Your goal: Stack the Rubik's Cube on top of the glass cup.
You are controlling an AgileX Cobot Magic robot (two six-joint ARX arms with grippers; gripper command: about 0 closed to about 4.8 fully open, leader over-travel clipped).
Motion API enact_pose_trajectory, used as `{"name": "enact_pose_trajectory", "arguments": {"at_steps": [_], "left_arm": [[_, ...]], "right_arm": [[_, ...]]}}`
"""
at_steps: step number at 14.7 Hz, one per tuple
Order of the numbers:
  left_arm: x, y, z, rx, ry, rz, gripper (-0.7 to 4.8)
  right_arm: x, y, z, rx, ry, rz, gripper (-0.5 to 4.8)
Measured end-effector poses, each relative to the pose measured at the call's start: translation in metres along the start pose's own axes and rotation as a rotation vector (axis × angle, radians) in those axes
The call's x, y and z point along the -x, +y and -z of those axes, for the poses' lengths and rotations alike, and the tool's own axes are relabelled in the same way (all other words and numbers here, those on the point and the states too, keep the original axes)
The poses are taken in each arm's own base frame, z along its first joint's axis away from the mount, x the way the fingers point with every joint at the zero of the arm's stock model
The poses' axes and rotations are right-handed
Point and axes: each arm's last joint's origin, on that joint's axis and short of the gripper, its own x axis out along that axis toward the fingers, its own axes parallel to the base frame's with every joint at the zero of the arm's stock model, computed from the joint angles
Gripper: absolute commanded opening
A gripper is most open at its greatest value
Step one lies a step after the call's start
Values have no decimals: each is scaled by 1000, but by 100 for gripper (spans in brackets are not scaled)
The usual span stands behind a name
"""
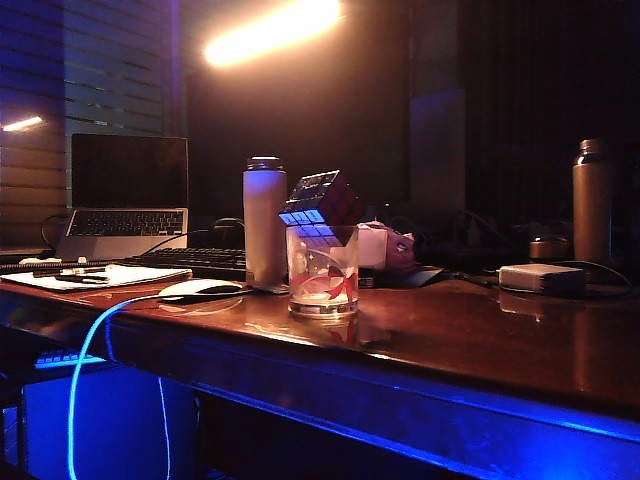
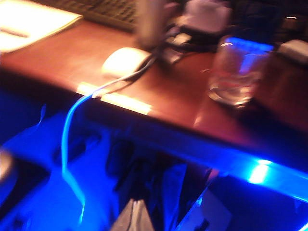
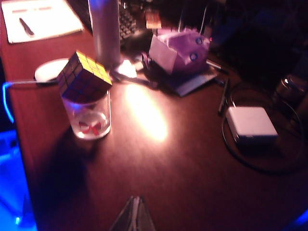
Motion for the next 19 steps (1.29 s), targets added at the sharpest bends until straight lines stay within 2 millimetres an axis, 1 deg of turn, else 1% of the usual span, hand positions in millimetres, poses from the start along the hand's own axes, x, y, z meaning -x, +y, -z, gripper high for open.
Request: {"name": "enact_pose_trajectory", "arguments": {"at_steps": [2, 4, 6, 8, 10, 12, 14, 19], "left_arm": [[0, 0, -2, -29, -27, 12, -3], [0, -1, -2, -57, -28, 31, -3], [0, -1, -2, -70, -28, 31, -3], [0, 0, 1, -70, -2, -2, -3], [0, 1, 7, -66, 67, -21, -3], [0, 1, 10, -65, 95, -23, -3], [0, 1, 10, -64, 96, -23, -3], [0, 1, 10, -64, 95, -22, -3]], "right_arm": [[-8, 3, 20, -10, -79, -19, -6], [-11, 5, 39, -20, -150, -44, -6], [-16, 7, 76, -14, -102, -44, -6], [-15, 7, 102, -15, -102, -42, -6], [-15, 8, 123, -20, -120, -41, -6], [-14, 8, 136, -55, -148, -42, -6], [-15, 8, 148, -76, -123, -43, -6], [-17, 9, 155, -73, -80, -43, -6]]}}
